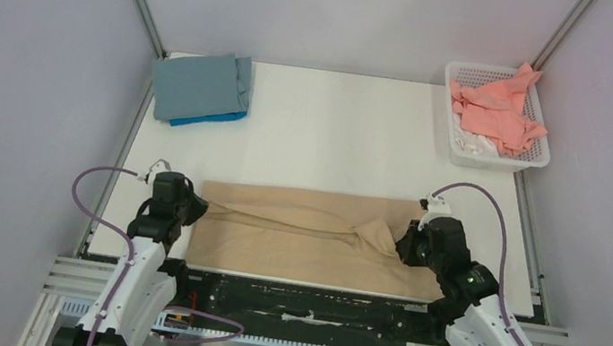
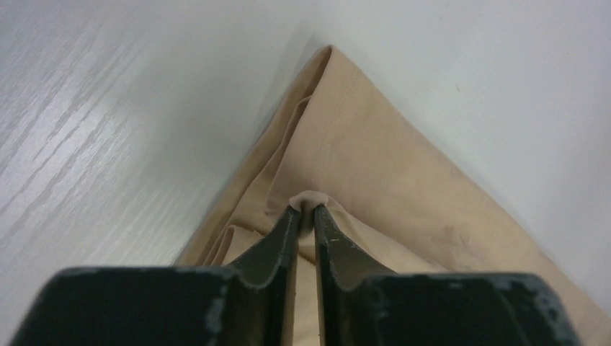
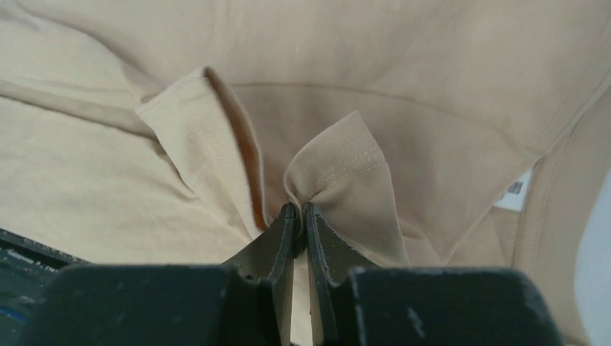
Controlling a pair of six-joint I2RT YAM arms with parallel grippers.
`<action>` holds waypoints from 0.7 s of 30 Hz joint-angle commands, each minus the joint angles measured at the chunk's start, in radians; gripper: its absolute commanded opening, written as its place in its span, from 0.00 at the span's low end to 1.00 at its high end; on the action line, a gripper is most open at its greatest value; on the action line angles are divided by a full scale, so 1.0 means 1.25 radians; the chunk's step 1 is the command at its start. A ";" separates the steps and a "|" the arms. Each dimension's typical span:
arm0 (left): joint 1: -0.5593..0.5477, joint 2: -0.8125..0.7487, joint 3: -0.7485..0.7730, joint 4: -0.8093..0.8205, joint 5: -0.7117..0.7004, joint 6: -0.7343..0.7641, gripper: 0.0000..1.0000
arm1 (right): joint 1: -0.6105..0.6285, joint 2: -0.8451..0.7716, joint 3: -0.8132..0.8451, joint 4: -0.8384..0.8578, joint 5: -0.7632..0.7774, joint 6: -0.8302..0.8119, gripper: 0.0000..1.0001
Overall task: Fold and stack the t-shirts
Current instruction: Fold the other side of the tshirt into a rectangle
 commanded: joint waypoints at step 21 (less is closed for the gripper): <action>-0.082 0.113 0.154 0.074 0.205 -0.067 0.81 | 0.005 -0.083 0.222 -0.098 -0.123 -0.042 0.98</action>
